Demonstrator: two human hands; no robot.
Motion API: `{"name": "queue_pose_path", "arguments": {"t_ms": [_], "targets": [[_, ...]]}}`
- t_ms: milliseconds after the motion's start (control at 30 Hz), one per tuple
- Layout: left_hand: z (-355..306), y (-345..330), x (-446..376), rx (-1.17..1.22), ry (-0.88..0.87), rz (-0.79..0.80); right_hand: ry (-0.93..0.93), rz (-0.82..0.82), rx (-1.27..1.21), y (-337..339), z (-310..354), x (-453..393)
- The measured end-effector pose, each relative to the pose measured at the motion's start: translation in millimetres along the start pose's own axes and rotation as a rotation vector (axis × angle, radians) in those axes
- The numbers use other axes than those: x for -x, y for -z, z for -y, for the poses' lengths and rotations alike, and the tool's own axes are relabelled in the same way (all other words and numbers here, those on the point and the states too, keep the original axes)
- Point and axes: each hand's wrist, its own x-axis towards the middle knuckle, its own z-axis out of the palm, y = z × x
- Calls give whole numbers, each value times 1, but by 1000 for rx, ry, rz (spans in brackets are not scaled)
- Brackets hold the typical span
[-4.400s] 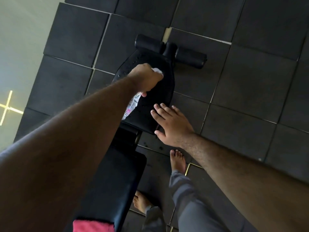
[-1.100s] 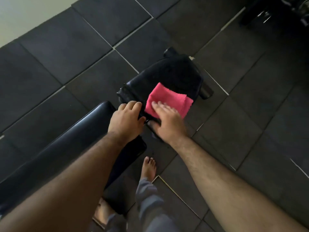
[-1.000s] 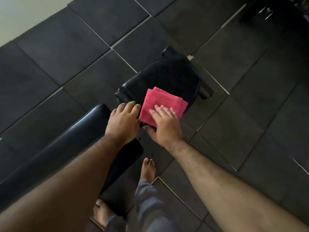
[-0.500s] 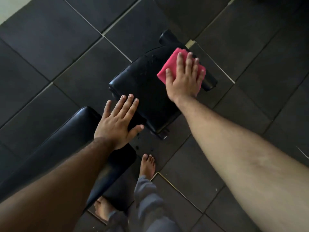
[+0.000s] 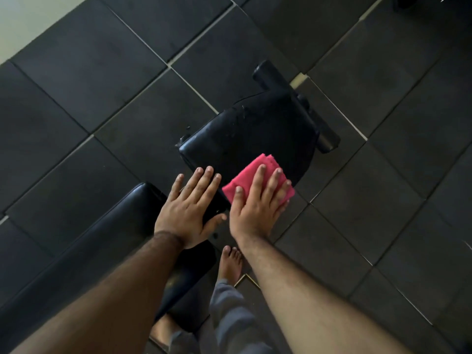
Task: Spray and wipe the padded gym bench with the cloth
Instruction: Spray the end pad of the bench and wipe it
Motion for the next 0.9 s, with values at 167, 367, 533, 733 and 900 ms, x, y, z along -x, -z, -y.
{"name": "queue_pose_path", "arguments": {"t_ms": [167,367,533,733,900], "targets": [[-1,-1,0,-15,16,11,-85,-75,1,45,-8,-118],[-2,-2,-2,-35,18,11,-32,-13,47,74,-3,-202],[-3,-1,-2,-37,18,-4,163,-33,121,43,-26,-103],[-4,-1,-1,-8,20,-33,234,49,76,15,-38,-12],[-4,0,-1,8,13,-47,149,-19,198,52,8,-132]]}}
